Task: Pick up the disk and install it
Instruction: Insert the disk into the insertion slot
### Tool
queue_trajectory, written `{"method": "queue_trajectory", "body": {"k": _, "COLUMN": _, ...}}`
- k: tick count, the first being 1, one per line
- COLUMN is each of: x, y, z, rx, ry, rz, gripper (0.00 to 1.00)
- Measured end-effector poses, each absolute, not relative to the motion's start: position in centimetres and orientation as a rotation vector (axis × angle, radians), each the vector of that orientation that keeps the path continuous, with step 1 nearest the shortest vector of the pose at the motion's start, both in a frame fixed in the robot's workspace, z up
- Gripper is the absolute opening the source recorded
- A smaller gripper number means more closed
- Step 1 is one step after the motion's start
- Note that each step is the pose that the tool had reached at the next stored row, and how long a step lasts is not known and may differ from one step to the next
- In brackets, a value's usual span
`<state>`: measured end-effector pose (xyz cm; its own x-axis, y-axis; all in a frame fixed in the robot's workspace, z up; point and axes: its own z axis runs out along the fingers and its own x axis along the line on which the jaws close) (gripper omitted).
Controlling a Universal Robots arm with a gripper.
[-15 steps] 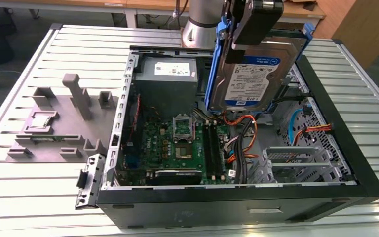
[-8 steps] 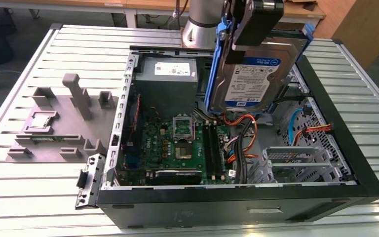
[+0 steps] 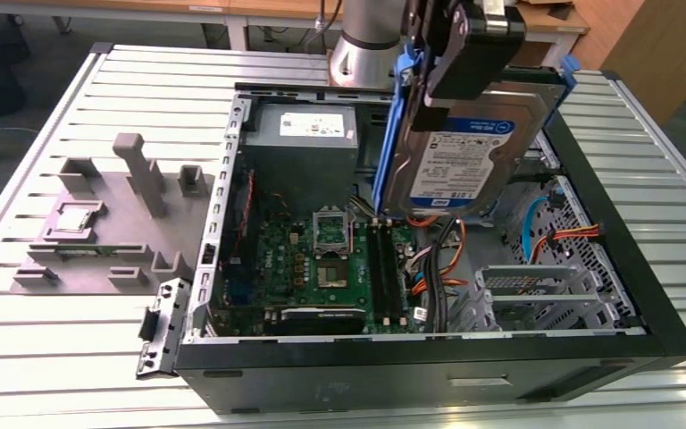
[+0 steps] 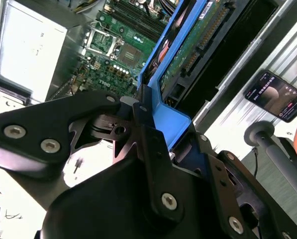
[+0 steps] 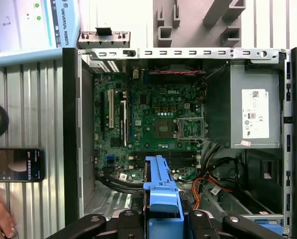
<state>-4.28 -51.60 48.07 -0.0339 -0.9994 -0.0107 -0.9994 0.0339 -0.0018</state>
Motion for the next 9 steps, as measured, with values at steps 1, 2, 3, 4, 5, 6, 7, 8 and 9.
{"method": "queue_trajectory", "body": {"k": 1, "x": -4.3, "y": -51.7, "z": 48.1, "rx": -2.177, "ry": 2.252, "rz": 0.01, "gripper": 0.36}}
{"method": "queue_trajectory", "body": {"k": 2, "x": -4.2, "y": -51.7, "z": 48.1, "rx": -2.177, "ry": 2.252, "rz": 0.009, "gripper": 0.36}}
{"method": "queue_trajectory", "body": {"k": 3, "x": -4.1, "y": -51.7, "z": 48.1, "rx": -2.177, "ry": 2.252, "rz": 0.009, "gripper": 0.36}}
{"method": "queue_trajectory", "body": {"k": 4, "x": -4.0, "y": -51.7, "z": 48.1, "rx": -2.177, "ry": 2.253, "rz": 0.009, "gripper": 0.36}}
{"method": "queue_trajectory", "body": {"k": 5, "x": -3.8, "y": -51.8, "z": 48.1, "rx": -2.177, "ry": 2.253, "rz": 0.009, "gripper": 0.36}}
{"method": "queue_trajectory", "body": {"k": 6, "x": -3.6, "y": -51.8, "z": 48.0, "rx": -2.177, "ry": 2.252, "rz": 0.009, "gripper": 0.36}}
{"method": "queue_trajectory", "body": {"k": 7, "x": -3.4, "y": -51.8, "z": 48.0, "rx": -2.177, "ry": 2.252, "rz": 0.009, "gripper": 0.36}}
{"method": "queue_trajectory", "body": {"k": 8, "x": -3.3, "y": -51.8, "z": 48.0, "rx": -2.177, "ry": 2.252, "rz": 0.009, "gripper": 0.36}}
{"method": "queue_trajectory", "body": {"k": 9, "x": -3.2, "y": -51.8, "z": 48.0, "rx": -2.177, "ry": 2.252, "rz": 0.009, "gripper": 0.36}}
